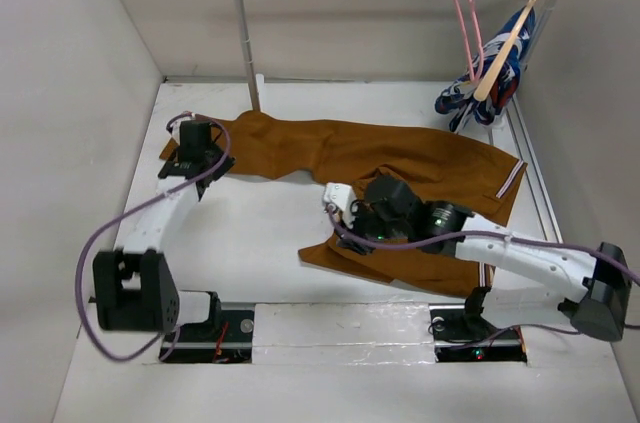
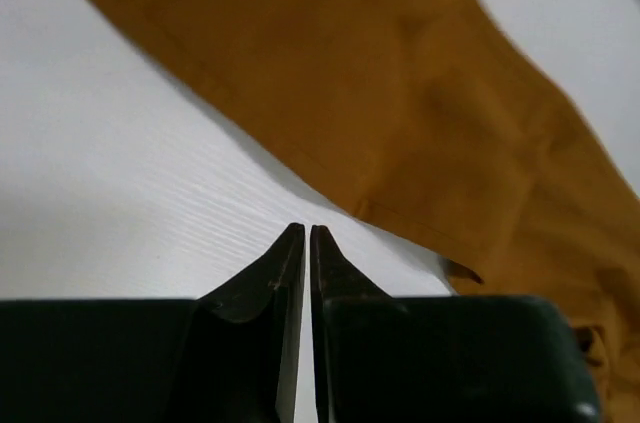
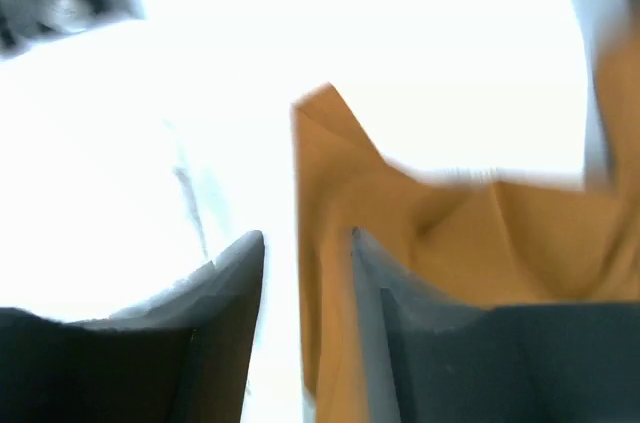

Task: Place the trousers on the hanger
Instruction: Flatten out the trousers at the center of the board.

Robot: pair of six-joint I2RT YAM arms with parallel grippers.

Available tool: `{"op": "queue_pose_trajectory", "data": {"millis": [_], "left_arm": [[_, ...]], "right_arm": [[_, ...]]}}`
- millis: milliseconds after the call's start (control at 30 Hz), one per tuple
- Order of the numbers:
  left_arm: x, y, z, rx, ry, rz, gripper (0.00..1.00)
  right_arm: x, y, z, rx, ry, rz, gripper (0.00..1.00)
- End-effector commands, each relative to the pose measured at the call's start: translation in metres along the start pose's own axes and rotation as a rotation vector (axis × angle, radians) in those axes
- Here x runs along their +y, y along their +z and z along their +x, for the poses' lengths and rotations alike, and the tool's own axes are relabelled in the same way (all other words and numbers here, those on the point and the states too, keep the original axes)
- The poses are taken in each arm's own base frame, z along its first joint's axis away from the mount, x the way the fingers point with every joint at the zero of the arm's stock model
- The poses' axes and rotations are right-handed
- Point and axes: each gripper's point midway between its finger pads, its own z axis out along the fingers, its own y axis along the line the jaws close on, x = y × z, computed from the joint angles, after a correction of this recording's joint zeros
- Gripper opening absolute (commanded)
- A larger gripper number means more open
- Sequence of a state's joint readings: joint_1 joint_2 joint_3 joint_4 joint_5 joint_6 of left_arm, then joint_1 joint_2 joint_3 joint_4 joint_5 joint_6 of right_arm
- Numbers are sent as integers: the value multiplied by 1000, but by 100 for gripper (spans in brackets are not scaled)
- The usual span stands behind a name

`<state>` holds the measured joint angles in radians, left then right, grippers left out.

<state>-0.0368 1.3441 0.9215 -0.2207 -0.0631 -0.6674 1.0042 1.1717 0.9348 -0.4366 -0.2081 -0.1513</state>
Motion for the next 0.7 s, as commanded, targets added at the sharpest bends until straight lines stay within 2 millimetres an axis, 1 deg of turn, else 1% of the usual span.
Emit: {"op": "queue_pose_trajectory", "data": {"millis": [0,33,67,100,133,167,200,233,267,300,333,367,400,433,467,500,533,567,600,633,667], "left_arm": [[-15,-43,-17,-92,1,116,1],[-19,-51,-19,-98,5,139,0],[-22,-60,-24,-118,10,158,0],[-29,-81,-35,-155,23,190,0],[-33,-90,-42,-175,27,206,0],[-36,-105,-47,-195,32,224,0],[-46,-121,-60,-229,41,255,1],[-51,-130,-67,-247,44,275,3],[-56,-139,-73,-260,48,291,10],[-67,-154,-87,-296,49,319,13],[-77,-162,-87,-278,63,363,14],[-79,-165,-89,-272,63,367,15],[-86,-176,-97,-296,63,388,15],[-87,-181,-101,-310,58,393,16],[-88,-187,-105,-331,53,401,16],[-90,-192,-109,-348,47,407,17],[-90,-197,-112,-363,42,409,17],[-91,-202,-114,-370,39,416,19],[-93,-209,-118,-388,38,428,21],[-95,-213,-121,-395,38,436,22],[-95,-215,-121,-395,44,434,24]], "right_arm": [[35,31,-46,-67,-140,-109,24],[42,43,-42,-35,-159,-130,21],[45,67,-24,46,-164,-142,22],[48,78,-23,59,-182,-147,24],[50,88,-18,75,-181,-149,38],[46,104,-8,107,-175,-134,46],[38,111,-7,118,-168,-116,53],[35,118,-2,138,-174,-106,60],[28,123,5,169,-169,-88,62],[26,134,18,213,-166,-89,63],[21,138,18,221,-157,-81,66],[19,141,22,236,-158,-72,66],[18,146,29,257,-144,-64,66],[15,147,34,274,-133,-44,67],[5,147,40,295,-125,13,66],[7,149,42,300,-107,34,66],[4,152,49,317,-90,56,65],[-10,151,54,332,-80,142,63],[-13,152,56,333,-52,175,62],[-18,155,65,356,-45,204,56],[-23,157,68,370,-41,237,46]]}}
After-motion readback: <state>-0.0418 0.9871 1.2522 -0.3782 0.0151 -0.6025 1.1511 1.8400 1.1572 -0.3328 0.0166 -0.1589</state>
